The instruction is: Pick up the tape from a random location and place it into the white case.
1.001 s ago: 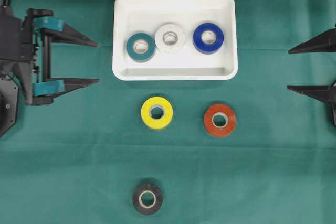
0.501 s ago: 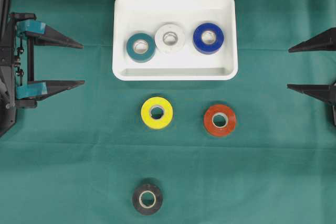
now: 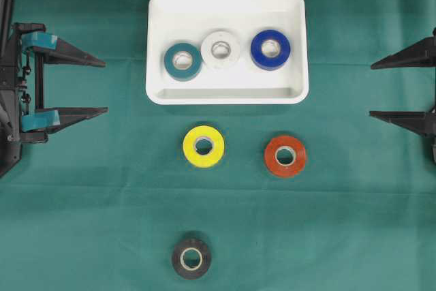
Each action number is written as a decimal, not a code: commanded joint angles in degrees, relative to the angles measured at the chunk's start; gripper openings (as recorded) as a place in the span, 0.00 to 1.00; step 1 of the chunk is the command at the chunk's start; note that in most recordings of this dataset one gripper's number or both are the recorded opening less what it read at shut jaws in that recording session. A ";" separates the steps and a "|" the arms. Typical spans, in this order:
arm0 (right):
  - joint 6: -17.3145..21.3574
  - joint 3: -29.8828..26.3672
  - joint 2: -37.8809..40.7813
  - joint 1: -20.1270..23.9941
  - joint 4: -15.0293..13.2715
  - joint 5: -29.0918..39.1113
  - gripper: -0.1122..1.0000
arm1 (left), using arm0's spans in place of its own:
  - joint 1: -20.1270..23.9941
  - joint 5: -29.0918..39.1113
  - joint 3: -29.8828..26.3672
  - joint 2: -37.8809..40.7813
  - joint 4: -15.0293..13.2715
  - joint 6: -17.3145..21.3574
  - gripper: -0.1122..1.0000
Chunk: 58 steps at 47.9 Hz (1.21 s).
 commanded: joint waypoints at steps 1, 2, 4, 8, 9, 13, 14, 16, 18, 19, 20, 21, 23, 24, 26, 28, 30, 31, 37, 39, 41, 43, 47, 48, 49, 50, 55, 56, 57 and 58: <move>0.00 -0.44 0.79 0.09 -0.18 -0.70 0.88 | -0.26 -0.79 -0.53 0.18 -0.09 -0.18 0.90; 0.00 -0.44 0.79 0.09 -0.18 -0.70 0.88 | -0.18 -0.79 -0.53 0.18 -0.09 -0.18 0.90; 0.09 -0.53 0.79 0.09 -0.18 -0.70 0.88 | -0.18 -0.79 -0.53 0.18 -0.18 -0.18 0.90; 0.09 -0.44 0.79 0.09 -0.18 -0.70 0.88 | -0.18 -0.79 -0.53 0.18 -0.18 -0.18 0.90; 0.09 -0.44 0.79 0.09 -0.18 -0.70 0.88 | -0.18 -0.79 -0.44 0.18 -0.09 -0.18 0.90; 0.09 -0.44 0.79 0.09 -0.18 -0.70 0.88 | -0.18 -0.79 -0.53 0.18 -0.09 -0.18 0.90; 0.09 -0.44 0.79 0.09 -0.18 -0.70 0.88 | -0.18 -0.70 -0.53 0.18 -0.09 -0.18 0.90; 0.09 -0.44 0.79 0.09 -0.26 -0.70 0.88 | -0.18 -0.70 -0.44 0.18 -0.09 -0.18 0.90; 0.09 -0.44 0.79 0.09 -0.18 -0.70 0.88 | -0.18 -0.79 -0.53 0.18 -0.09 -0.18 0.90; 0.09 -0.44 0.79 0.09 -0.18 -0.70 0.88 | -0.18 -0.70 -0.44 0.09 -0.09 -0.18 0.90; 0.09 -0.44 0.79 0.09 -0.18 -0.62 0.88 | -0.18 -0.70 -0.44 0.18 -0.09 -0.18 0.90; 0.09 -0.44 0.79 0.09 -0.18 -0.62 0.88 | -0.18 -0.70 -0.44 0.18 -0.18 -0.18 0.90; 0.09 -0.44 0.79 0.09 -0.18 -0.53 0.88 | -0.18 -0.62 -0.53 0.18 -0.09 -0.18 0.90; 0.09 -0.44 0.79 0.09 -0.18 -0.53 0.88 | -0.26 -0.62 -0.53 0.18 -0.18 -0.18 0.90; 0.09 -0.44 0.79 0.09 -0.18 -0.35 0.88 | -0.18 -0.62 -0.44 0.18 -0.18 -0.18 0.90; 0.09 -0.44 0.79 0.09 -0.18 -0.53 0.88 | -0.18 -0.62 -0.44 0.18 -0.09 -0.18 0.90; 0.09 -0.44 0.79 0.09 -0.18 -0.53 0.88 | -0.18 -0.53 -0.53 0.18 -0.09 -0.18 0.90; 0.09 -0.44 0.79 0.09 -0.18 -0.53 0.88 | -0.18 -0.53 -0.44 0.18 -0.09 -0.18 0.90; 0.09 -0.44 0.79 0.09 -0.18 -0.53 0.88 | -0.18 -0.53 -0.44 0.18 -0.09 -0.18 0.90; 0.09 -0.44 0.79 0.09 -0.18 -0.53 0.88 | -0.18 -0.53 -0.44 0.18 -0.09 -0.18 0.90; 0.09 -0.44 0.79 0.09 -0.18 -0.53 0.88 | -0.18 -0.53 -0.44 0.18 -0.09 -0.18 0.90; 0.09 -0.44 0.79 0.09 -0.18 -0.53 0.88 | -0.18 -0.53 -0.44 0.18 -0.18 -0.18 0.90; 0.09 -0.26 0.88 0.09 -0.18 -0.62 0.88 | -0.18 -0.53 -0.44 0.18 -0.09 -0.18 0.90; 0.09 -0.26 0.97 0.09 -0.18 -0.62 0.88 | -0.26 -0.53 -0.53 0.18 -0.09 -0.18 0.90; 0.09 -0.18 1.05 0.09 -0.18 -0.70 0.88 | -0.18 -0.53 -0.44 0.18 -0.09 -0.18 0.90; 0.09 -0.18 1.14 0.09 -0.18 -0.70 0.88 | -0.18 -0.53 -0.44 0.18 -0.09 -0.18 0.90; 0.09 -0.09 1.67 0.09 -0.18 -0.70 0.88 | -0.18 -0.53 -0.26 0.35 -0.18 -0.18 0.90; 0.09 -0.09 1.76 0.09 -0.18 -0.79 0.88 | -0.18 -0.53 -0.26 0.44 -0.09 -0.18 0.90; 0.18 0.00 1.85 0.09 -0.18 -0.79 0.88 | -0.18 -0.53 -0.18 0.44 -0.09 -0.18 0.90; 0.18 0.00 1.85 0.09 -0.18 -0.88 0.88 | -0.18 -0.53 -0.09 0.53 -0.09 -0.18 0.90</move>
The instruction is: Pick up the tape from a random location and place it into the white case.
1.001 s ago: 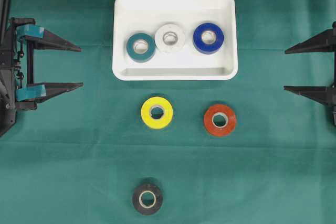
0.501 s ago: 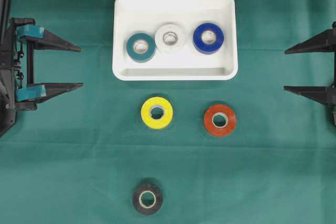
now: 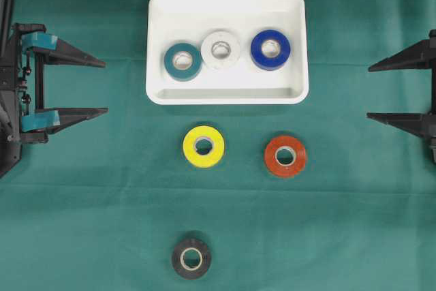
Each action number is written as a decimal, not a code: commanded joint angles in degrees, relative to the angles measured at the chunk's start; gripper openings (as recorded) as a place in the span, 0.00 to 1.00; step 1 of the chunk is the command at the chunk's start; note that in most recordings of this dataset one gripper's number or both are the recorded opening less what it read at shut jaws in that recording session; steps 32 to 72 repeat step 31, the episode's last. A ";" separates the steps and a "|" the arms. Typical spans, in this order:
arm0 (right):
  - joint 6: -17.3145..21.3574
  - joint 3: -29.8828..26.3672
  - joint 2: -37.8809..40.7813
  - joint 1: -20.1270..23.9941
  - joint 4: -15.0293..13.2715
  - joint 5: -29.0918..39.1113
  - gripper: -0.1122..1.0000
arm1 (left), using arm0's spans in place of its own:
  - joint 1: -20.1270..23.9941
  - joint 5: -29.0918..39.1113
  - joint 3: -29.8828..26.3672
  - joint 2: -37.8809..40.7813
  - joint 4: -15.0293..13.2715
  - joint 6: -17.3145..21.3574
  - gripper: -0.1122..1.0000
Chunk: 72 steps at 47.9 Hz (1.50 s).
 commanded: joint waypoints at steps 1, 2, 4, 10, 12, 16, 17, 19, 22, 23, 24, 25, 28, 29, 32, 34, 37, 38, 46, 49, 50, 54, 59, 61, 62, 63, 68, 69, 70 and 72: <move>0.18 -0.53 0.79 0.09 -0.09 -0.70 0.88 | -0.09 -0.35 -0.26 0.44 -0.09 -0.09 0.90; 0.18 -0.53 0.79 0.09 -0.09 -0.88 0.88 | -0.09 -0.44 -0.18 0.44 0.00 -0.09 0.90; 0.18 -0.44 0.79 0.09 -0.09 -0.97 0.88 | -0.09 -0.44 -0.18 0.44 0.00 -0.09 0.90; 0.18 -0.44 0.88 0.09 -0.09 -1.05 0.88 | -0.09 -0.53 0.00 0.44 -0.09 -0.09 0.90; 0.18 -0.44 0.88 0.09 -0.09 -1.05 0.88 | -0.09 -0.53 0.00 0.44 0.00 -0.09 0.90; 0.26 -0.44 0.79 0.09 -0.09 -1.05 0.88 | -0.09 -0.53 0.00 0.44 -0.09 -0.09 0.90; 0.26 -0.44 0.88 0.09 -0.09 -1.05 0.88 | -0.09 -0.53 0.00 0.44 0.00 -0.09 0.90; 0.26 -0.44 0.88 0.09 -0.09 -1.05 0.88 | -0.09 -0.53 0.00 0.44 -0.09 -0.09 0.90; 0.26 -0.44 0.97 0.09 -0.09 -1.05 0.88 | -0.09 -0.53 0.00 0.44 -0.09 -0.09 0.90; 0.26 -0.44 0.97 0.09 -0.09 -1.05 0.88 | -0.09 -0.53 0.00 0.44 0.00 -0.09 0.90; 0.26 -0.44 1.05 0.09 -0.09 -1.14 0.88 | -0.09 -0.53 0.00 0.44 0.00 -0.09 0.90; 0.26 -0.44 1.05 0.09 -0.09 -1.14 0.88 | -0.09 -0.53 0.00 0.44 0.00 -0.09 0.90; 0.26 -0.35 1.23 0.09 -0.09 -1.14 0.88 | -0.09 -0.53 0.00 0.44 -0.09 -0.09 0.90; 0.26 -0.35 1.23 0.09 -0.09 -1.14 0.88 | -0.18 -0.53 0.00 0.44 -0.09 -0.09 0.90; 0.26 -0.35 1.23 0.09 -0.09 -1.14 0.88 | -0.09 -0.53 0.00 0.44 0.00 -0.09 0.90; 0.26 -0.35 1.23 0.09 -0.09 -1.14 0.88 | -0.09 -0.53 0.00 0.44 0.00 -0.09 0.90; 0.26 -0.35 1.23 0.09 -0.09 -1.14 0.88 | -0.09 -0.53 0.00 0.44 0.00 -0.09 0.90; 0.26 -0.35 1.23 0.09 -0.09 -1.14 0.88 | -0.09 -0.53 0.00 0.44 0.00 -0.09 0.90; 0.26 -0.35 1.23 0.09 -0.09 -1.14 0.88 | -0.09 -0.53 0.00 0.44 0.00 -0.09 0.90; 0.26 -0.35 1.23 0.09 -0.09 -1.14 0.88 | -0.09 -0.53 0.00 0.44 0.00 -0.09 0.90; 0.26 -0.35 1.23 0.09 -0.09 -1.14 0.88 | -0.09 -0.53 0.00 0.44 0.00 -0.09 0.90; 0.26 -0.35 1.23 0.09 -0.09 -1.14 0.88 | -0.09 -0.53 0.00 0.44 0.00 -0.09 0.90; 0.26 -0.35 1.23 0.09 -0.09 -1.14 0.88 | -0.09 -0.53 0.00 0.44 0.00 -0.09 0.90; 0.26 -0.35 1.23 0.09 -0.09 -1.14 0.88 | -0.09 -0.53 0.00 0.44 0.00 -0.09 0.90; 0.26 -0.35 1.23 0.09 -0.09 -1.14 0.88 | -0.09 -0.53 0.00 0.44 0.00 -0.09 0.90; 0.26 -0.35 1.23 0.09 -0.09 -1.14 0.88 | -0.09 -0.53 0.00 0.44 0.00 -0.09 0.90; 0.26 -0.35 1.23 0.09 -0.09 -1.14 0.88 | -0.09 -0.53 0.00 0.44 0.00 -0.09 0.90; 0.26 -0.35 1.23 0.09 -0.09 -1.14 0.88 | -0.09 -0.53 0.00 0.44 0.00 -0.09 0.90; 0.26 -0.35 1.23 0.09 -0.09 -1.14 0.88 | -0.09 -0.53 0.00 0.44 0.00 -0.09 0.90; 0.26 -0.35 1.23 0.09 -0.09 -1.14 0.88 | -0.09 -0.53 0.00 0.44 0.00 -0.09 0.90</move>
